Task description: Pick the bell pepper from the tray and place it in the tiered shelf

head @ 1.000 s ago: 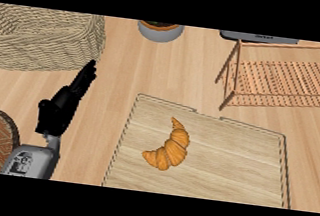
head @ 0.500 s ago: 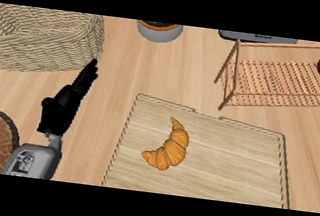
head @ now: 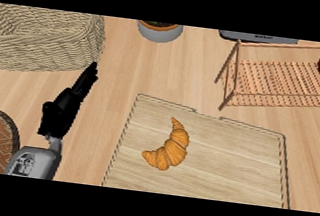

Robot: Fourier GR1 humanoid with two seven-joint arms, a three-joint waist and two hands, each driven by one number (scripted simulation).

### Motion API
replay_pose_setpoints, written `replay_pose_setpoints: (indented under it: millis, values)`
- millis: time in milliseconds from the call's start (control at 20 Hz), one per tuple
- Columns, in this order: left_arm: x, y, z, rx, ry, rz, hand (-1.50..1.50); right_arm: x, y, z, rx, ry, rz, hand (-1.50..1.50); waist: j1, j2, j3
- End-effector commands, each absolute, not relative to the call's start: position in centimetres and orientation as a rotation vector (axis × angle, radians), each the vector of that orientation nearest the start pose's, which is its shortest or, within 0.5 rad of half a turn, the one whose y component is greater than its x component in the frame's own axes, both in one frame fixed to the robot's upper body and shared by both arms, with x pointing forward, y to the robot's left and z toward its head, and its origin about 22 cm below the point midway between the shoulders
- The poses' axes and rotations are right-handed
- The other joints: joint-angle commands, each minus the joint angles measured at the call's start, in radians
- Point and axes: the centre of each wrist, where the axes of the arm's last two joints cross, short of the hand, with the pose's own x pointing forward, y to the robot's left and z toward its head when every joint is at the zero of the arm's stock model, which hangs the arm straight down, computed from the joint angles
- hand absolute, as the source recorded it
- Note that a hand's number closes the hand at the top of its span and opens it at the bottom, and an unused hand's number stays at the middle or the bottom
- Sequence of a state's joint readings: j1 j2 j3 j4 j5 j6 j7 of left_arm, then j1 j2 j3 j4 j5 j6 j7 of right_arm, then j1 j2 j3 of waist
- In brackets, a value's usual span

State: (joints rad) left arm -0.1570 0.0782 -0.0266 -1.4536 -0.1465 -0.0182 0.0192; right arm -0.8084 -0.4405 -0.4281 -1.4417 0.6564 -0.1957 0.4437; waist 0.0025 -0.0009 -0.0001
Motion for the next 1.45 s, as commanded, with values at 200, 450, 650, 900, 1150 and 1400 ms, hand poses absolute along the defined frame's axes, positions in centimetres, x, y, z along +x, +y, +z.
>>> replay_pose_setpoints:
  millis: [200,450,650,900,1150,1400]
  values:
    - [27.9,23.0,0.5,0.130,-1.564,-0.236,0.00,31.0,-35.3,32.1,-0.973,-1.864,-0.457,-1.50,-0.016,-0.006,0.000]
    - [28.6,24.1,0.7,0.131,-1.569,-0.254,0.00,28.2,-40.2,35.3,-1.028,-1.784,-0.635,-1.50,-0.015,-0.002,0.000]
    - [27.6,21.3,0.3,0.107,-1.568,-0.241,0.00,23.9,-42.0,36.2,-0.994,-1.672,-0.669,-1.50,-0.025,-0.008,0.000]
    - [27.7,22.5,1.8,0.128,-1.571,-0.243,0.00,19.2,-48.8,36.5,-1.045,-1.508,-0.594,-1.50,-0.028,-0.007,0.001]
    - [28.1,24.1,1.5,0.128,-1.577,-0.236,0.00,13.6,-53.4,36.1,-1.064,-1.495,-0.486,-1.50,-0.035,-0.005,0.001]
    - [27.1,22.5,-0.1,0.131,-1.573,-0.241,0.00,8.7,-58.0,33.2,-0.997,-1.507,-0.466,-1.50,-0.032,-0.003,0.001]
